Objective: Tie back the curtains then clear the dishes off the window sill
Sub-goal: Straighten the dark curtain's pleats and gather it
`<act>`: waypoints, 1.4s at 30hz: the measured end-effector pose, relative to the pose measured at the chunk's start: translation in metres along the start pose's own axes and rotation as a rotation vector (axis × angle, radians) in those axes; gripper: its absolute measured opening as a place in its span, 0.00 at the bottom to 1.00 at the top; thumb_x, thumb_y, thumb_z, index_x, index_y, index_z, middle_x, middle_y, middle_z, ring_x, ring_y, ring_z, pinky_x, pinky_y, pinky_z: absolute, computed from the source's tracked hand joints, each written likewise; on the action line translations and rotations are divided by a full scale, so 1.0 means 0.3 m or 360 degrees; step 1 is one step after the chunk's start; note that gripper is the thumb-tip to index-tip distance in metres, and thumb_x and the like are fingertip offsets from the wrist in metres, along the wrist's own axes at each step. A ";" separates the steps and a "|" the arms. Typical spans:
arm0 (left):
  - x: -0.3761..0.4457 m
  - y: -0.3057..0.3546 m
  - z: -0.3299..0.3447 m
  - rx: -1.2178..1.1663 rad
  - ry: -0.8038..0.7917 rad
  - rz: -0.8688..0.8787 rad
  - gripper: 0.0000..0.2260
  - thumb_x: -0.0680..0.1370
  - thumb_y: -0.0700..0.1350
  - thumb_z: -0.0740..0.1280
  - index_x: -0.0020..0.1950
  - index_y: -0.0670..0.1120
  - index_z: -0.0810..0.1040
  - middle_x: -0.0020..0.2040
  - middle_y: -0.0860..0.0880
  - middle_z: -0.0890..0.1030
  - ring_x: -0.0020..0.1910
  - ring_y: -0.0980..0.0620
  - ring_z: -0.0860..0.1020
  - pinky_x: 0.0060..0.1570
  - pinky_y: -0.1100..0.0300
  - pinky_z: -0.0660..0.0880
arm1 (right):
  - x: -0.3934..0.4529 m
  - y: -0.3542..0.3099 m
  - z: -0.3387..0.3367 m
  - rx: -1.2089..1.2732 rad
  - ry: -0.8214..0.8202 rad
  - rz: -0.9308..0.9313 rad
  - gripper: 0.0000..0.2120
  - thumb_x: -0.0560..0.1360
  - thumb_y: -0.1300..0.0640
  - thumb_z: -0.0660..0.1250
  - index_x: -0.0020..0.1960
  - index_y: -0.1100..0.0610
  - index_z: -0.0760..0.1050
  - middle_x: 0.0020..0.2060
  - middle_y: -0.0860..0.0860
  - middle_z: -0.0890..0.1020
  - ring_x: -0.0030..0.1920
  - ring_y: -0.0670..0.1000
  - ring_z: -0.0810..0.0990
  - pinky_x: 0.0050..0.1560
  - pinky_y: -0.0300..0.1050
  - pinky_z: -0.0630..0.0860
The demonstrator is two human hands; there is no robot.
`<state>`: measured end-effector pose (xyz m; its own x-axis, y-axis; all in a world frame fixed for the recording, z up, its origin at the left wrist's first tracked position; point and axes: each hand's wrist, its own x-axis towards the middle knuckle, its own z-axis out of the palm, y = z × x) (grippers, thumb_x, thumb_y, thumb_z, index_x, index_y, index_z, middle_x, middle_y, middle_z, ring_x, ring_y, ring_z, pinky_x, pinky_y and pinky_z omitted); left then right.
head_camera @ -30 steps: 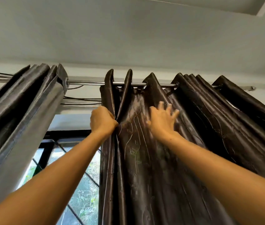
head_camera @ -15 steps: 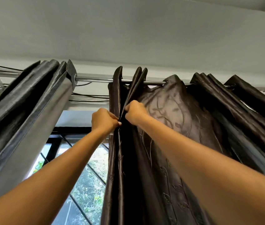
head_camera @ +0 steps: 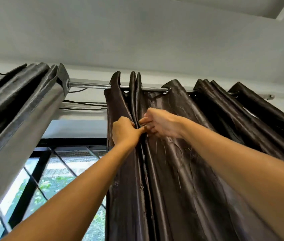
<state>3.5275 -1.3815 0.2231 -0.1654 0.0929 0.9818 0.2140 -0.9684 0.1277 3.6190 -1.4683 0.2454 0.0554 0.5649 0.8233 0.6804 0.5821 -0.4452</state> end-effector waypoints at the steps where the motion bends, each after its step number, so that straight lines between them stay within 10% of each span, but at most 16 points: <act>1: 0.004 0.004 0.008 0.0008 0.0002 0.0000 0.15 0.68 0.53 0.76 0.32 0.43 0.78 0.27 0.48 0.74 0.30 0.49 0.73 0.25 0.60 0.64 | 0.004 0.004 -0.007 -0.0102 0.0065 -0.0009 0.16 0.79 0.51 0.53 0.53 0.59 0.75 0.40 0.54 0.79 0.42 0.53 0.77 0.43 0.46 0.73; 4: 0.019 -0.007 0.006 0.0045 0.0054 -0.0012 0.03 0.69 0.38 0.73 0.42 0.41 0.84 0.43 0.41 0.83 0.45 0.42 0.80 0.45 0.55 0.77 | 0.020 0.039 -0.042 -0.0884 0.0811 -0.0138 0.17 0.79 0.45 0.56 0.48 0.57 0.76 0.56 0.58 0.78 0.57 0.59 0.75 0.58 0.53 0.69; 6: 0.017 -0.017 -0.006 0.0049 0.0035 -0.0015 0.03 0.69 0.35 0.71 0.41 0.40 0.84 0.46 0.39 0.83 0.49 0.41 0.80 0.49 0.54 0.75 | 0.016 0.077 -0.084 -0.1508 0.1142 0.0057 0.22 0.78 0.44 0.60 0.64 0.60 0.70 0.71 0.66 0.62 0.71 0.67 0.59 0.69 0.65 0.56; 10: 0.023 -0.040 -0.031 0.0018 0.0006 -0.0030 0.07 0.70 0.33 0.71 0.47 0.38 0.84 0.48 0.40 0.83 0.51 0.42 0.79 0.48 0.59 0.71 | 0.010 0.153 -0.129 -0.1319 0.1047 0.0489 0.47 0.75 0.49 0.69 0.76 0.62 0.39 0.74 0.69 0.41 0.73 0.72 0.46 0.70 0.69 0.51; 17: 0.037 -0.036 -0.044 0.0161 -0.0025 0.0019 0.07 0.70 0.36 0.72 0.48 0.41 0.84 0.48 0.40 0.83 0.51 0.40 0.80 0.54 0.51 0.76 | 0.013 0.209 -0.145 -0.1699 0.1400 0.0571 0.30 0.80 0.64 0.55 0.76 0.64 0.44 0.74 0.69 0.49 0.72 0.72 0.52 0.69 0.69 0.54; 21: 0.035 -0.051 -0.051 0.0122 -0.0016 0.0026 0.07 0.71 0.36 0.72 0.48 0.41 0.84 0.49 0.41 0.83 0.51 0.41 0.79 0.51 0.55 0.75 | 0.000 0.203 -0.139 -0.1667 0.1385 0.0286 0.18 0.77 0.70 0.57 0.67 0.68 0.66 0.63 0.64 0.73 0.62 0.63 0.74 0.56 0.53 0.73; 27: 0.030 -0.065 -0.092 0.0023 -0.0113 0.0006 0.05 0.70 0.34 0.70 0.43 0.39 0.84 0.42 0.40 0.83 0.46 0.43 0.81 0.42 0.55 0.75 | 0.085 0.024 0.106 -0.1031 0.1044 -0.0327 0.13 0.72 0.65 0.63 0.55 0.61 0.79 0.55 0.61 0.81 0.58 0.62 0.78 0.58 0.51 0.74; 33: 0.106 -0.170 -0.280 0.0002 0.0014 -0.0211 0.10 0.67 0.34 0.74 0.47 0.41 0.85 0.44 0.40 0.84 0.47 0.44 0.82 0.48 0.54 0.79 | 0.162 -0.084 0.265 -0.0960 0.0616 -0.0488 0.14 0.67 0.70 0.62 0.28 0.57 0.63 0.29 0.52 0.69 0.38 0.55 0.65 0.37 0.42 0.65; 37: 0.092 -0.117 -0.244 0.0053 -0.0096 -0.0162 0.09 0.67 0.37 0.76 0.46 0.42 0.85 0.45 0.42 0.84 0.49 0.45 0.81 0.51 0.54 0.78 | 0.144 0.008 0.156 -0.0870 0.0682 -0.0375 0.11 0.68 0.66 0.64 0.44 0.58 0.83 0.39 0.56 0.82 0.48 0.60 0.80 0.46 0.44 0.76; 42: 0.062 -0.056 -0.167 -0.0215 0.0056 -0.0148 0.13 0.72 0.53 0.73 0.37 0.43 0.82 0.36 0.44 0.81 0.41 0.47 0.78 0.43 0.54 0.74 | 0.076 0.049 0.073 -0.0727 0.0791 -0.0292 0.17 0.69 0.64 0.67 0.58 0.59 0.79 0.53 0.57 0.82 0.52 0.56 0.80 0.53 0.49 0.78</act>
<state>3.4726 -1.3752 0.2321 -0.2129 0.1779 0.9607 0.0650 -0.9785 0.1956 3.6142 -1.4340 0.2500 0.1635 0.0831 0.9830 0.9438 0.2768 -0.1804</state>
